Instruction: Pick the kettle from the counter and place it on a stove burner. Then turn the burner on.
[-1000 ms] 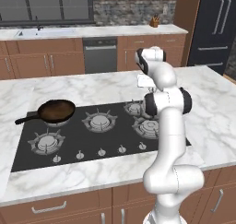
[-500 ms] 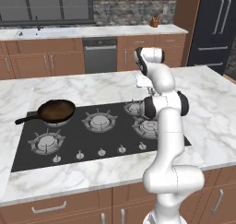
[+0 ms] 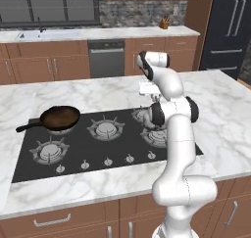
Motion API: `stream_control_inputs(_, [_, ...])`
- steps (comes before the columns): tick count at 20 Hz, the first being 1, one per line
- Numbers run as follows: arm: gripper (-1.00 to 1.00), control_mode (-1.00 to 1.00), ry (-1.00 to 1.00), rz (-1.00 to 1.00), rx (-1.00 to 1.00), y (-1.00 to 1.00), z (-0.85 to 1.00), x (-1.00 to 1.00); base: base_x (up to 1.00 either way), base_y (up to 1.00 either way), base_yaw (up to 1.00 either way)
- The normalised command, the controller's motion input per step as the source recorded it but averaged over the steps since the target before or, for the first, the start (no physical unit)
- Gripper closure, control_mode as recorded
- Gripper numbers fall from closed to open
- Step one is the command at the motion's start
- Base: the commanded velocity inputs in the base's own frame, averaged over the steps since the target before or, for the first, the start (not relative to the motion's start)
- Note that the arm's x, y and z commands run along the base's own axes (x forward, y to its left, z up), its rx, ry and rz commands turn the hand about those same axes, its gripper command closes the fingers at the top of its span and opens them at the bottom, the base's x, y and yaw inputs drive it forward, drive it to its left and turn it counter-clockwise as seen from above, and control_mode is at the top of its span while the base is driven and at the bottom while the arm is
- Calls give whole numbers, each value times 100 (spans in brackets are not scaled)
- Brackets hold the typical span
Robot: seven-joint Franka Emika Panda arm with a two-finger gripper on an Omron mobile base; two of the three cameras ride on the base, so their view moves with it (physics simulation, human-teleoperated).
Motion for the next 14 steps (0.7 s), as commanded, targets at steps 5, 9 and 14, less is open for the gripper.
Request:
stream_control_inputs(5, [100,-100,10,0,0,0,-48,0,0,0,0])
stream_control_inputs(9, [100,-100,3,0,0,-9,-42,0,0,0,0])
stream_control_inputs(14, [100,-100,8,0,6,-48,-5,0,0,0,0])
